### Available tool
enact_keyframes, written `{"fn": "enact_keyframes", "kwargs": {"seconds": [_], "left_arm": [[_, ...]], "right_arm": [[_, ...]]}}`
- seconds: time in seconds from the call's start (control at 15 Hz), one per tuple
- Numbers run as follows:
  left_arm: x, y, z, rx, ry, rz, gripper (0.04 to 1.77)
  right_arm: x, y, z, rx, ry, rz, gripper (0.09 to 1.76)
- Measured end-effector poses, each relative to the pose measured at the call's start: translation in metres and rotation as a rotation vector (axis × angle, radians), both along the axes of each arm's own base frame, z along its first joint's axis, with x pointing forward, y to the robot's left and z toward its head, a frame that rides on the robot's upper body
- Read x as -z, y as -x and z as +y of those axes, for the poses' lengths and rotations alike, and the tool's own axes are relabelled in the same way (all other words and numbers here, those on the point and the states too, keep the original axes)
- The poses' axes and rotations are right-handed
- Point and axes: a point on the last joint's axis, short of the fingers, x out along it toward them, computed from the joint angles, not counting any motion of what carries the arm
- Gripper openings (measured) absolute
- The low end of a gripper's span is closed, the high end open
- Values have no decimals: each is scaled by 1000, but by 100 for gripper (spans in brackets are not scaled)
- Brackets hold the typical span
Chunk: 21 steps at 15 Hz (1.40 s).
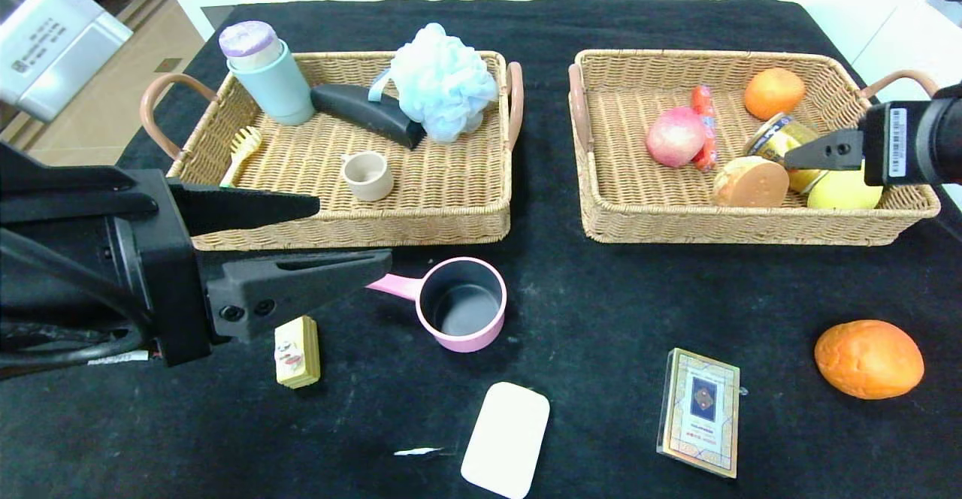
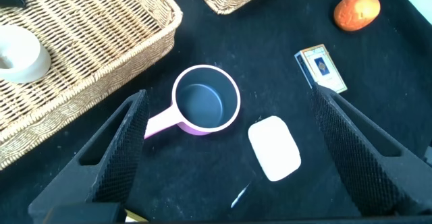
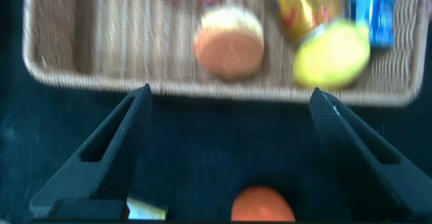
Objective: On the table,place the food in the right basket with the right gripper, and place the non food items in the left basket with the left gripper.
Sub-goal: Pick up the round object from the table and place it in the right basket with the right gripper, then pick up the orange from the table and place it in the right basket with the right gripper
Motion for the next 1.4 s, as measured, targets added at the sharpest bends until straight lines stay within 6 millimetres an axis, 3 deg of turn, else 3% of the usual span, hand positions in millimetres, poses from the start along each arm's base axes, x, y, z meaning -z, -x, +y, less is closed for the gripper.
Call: {"fn": "enact_keyframes", "kwargs": {"seconds": [0.33, 0.8, 1.4], "left_arm": [[0, 0, 0, -1, 0, 0, 172], [0, 1, 0, 0, -1, 1, 172], [1, 1, 0, 0, -2, 4, 172]], "right_arm": [[14, 22, -11, 84, -42, 115, 170], [51, 27, -27, 273, -105, 245, 170], [93, 27, -43, 299, -241, 435, 170]]}}
